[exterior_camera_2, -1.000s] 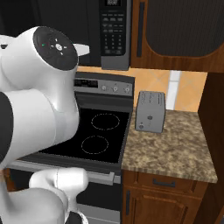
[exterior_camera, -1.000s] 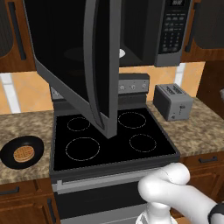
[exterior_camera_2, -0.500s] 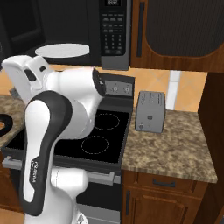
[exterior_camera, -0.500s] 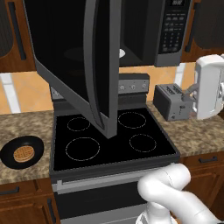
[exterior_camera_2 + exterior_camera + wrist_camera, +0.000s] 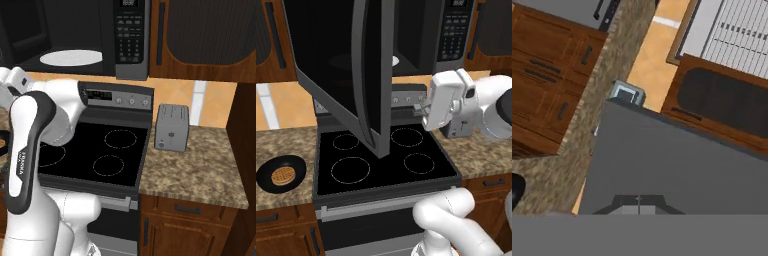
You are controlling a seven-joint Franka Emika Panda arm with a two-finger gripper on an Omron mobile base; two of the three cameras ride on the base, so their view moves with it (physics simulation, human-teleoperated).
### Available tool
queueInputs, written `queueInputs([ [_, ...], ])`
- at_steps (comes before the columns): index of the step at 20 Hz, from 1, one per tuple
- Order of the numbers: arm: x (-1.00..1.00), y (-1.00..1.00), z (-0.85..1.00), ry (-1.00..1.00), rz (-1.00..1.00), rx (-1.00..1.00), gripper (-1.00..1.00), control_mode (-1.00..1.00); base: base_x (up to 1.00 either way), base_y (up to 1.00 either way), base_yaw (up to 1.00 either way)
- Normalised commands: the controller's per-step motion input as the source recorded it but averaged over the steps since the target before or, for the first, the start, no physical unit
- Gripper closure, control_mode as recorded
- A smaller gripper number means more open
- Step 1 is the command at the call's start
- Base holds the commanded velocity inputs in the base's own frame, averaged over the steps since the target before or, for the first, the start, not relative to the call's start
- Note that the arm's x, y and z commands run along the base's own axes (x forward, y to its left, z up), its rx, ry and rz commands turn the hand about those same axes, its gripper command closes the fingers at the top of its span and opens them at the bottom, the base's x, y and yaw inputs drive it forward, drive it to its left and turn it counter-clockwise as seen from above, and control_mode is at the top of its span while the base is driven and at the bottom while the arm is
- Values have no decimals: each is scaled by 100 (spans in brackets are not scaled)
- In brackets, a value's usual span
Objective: Open the microwave, place the bowl with waffle inside the microwave, then close the microwave door and turn it on.
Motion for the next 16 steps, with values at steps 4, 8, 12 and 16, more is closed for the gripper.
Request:
queueInputs([
  [4,34,100,3,-14,17,0,100,-100,0,0,0],
  [8,29,100,1,-19,14,0,100,-100,0,0,0],
  [12,25,100,0,-20,11,0,100,-100,0,0,0],
  [16,27,100,0,-20,9,0,100,-100,0,0,0],
])
